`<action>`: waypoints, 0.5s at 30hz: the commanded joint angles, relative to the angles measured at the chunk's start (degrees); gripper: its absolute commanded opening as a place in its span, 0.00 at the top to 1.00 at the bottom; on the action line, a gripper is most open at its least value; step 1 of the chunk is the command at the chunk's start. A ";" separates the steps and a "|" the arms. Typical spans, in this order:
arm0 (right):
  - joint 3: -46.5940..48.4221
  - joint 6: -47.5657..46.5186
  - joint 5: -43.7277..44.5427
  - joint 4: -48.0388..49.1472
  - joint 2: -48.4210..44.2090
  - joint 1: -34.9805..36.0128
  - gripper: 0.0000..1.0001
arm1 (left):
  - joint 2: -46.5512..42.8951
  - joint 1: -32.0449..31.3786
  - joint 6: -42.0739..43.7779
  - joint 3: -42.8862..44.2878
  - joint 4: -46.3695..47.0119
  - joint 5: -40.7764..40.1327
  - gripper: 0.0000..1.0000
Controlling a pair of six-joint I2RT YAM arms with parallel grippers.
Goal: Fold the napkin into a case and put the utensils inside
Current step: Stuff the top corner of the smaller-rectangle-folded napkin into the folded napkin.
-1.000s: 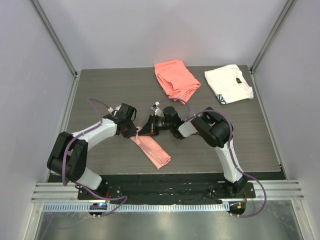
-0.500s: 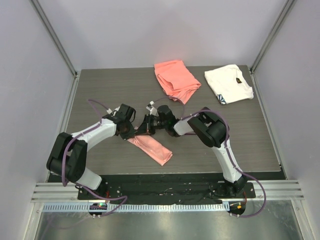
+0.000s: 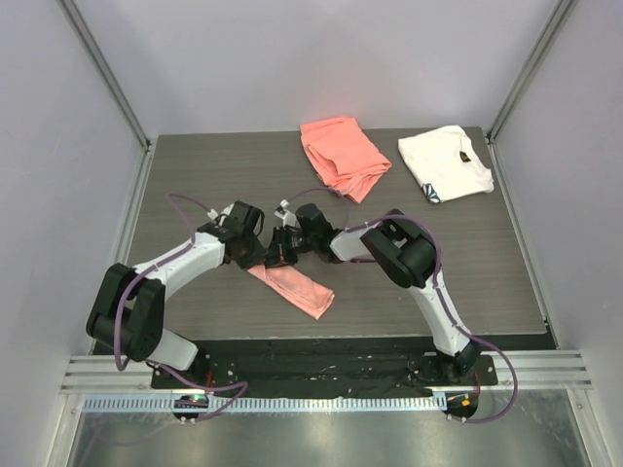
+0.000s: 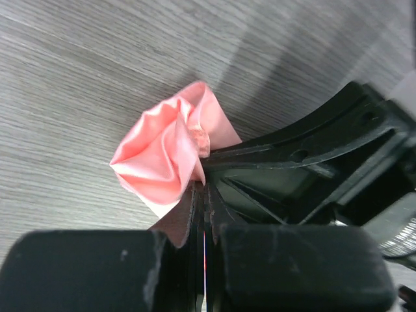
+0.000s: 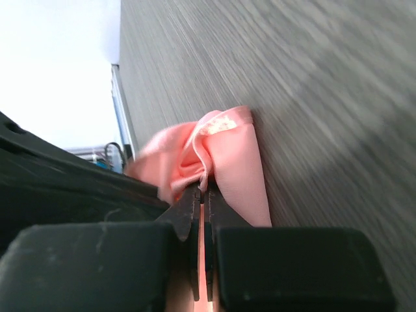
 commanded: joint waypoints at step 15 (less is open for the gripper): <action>1.13 -9.44 -4.87 -12.36 -7.06 -3.00 0.62 | -0.82 0.20 -1.02 1.74 -3.52 -6.20 1.00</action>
